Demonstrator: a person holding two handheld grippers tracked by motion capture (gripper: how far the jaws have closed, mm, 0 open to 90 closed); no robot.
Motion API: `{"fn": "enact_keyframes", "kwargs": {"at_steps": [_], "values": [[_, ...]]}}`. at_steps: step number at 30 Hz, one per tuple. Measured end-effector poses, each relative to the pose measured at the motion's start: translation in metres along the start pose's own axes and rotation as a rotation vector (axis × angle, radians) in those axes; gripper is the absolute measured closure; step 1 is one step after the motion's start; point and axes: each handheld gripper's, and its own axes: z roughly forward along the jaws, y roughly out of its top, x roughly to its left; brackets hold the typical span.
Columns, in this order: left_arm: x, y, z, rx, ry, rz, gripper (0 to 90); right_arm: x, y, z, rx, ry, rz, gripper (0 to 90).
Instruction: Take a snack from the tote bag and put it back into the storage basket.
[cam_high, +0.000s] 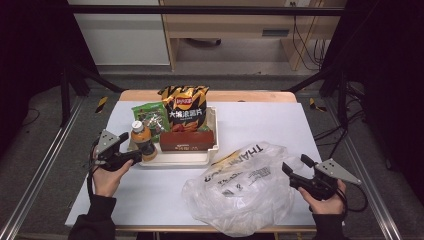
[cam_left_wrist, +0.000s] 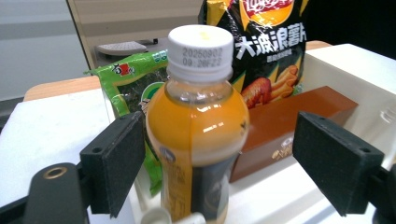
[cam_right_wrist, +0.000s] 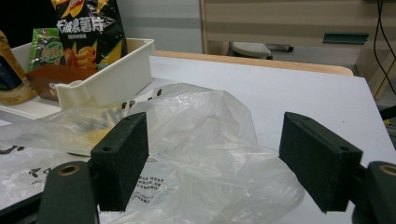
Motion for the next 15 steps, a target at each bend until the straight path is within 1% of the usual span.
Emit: {"fn": "enact_keyframes", "kwargs": {"at_steps": [4,6,11,15], "values": [[-0.002,-0.005,-0.01,-0.003,-0.003,-0.006,15.5,-0.001,0.0,-0.001,0.0,-0.002,0.003,24.3],[-0.003,-0.007,-0.013,0.002,-0.003,0.002,15.4,-0.001,0.0,-0.001,-0.001,-0.004,0.002,24.3],[-0.003,-0.013,-0.023,0.007,0.004,0.003,14.5,-0.002,0.0,-0.002,0.001,-0.002,0.004,23.4],[0.0,-0.021,-0.029,0.018,0.011,-0.015,14.3,-0.002,0.0,-0.003,0.004,-0.003,0.0,22.8]]}}
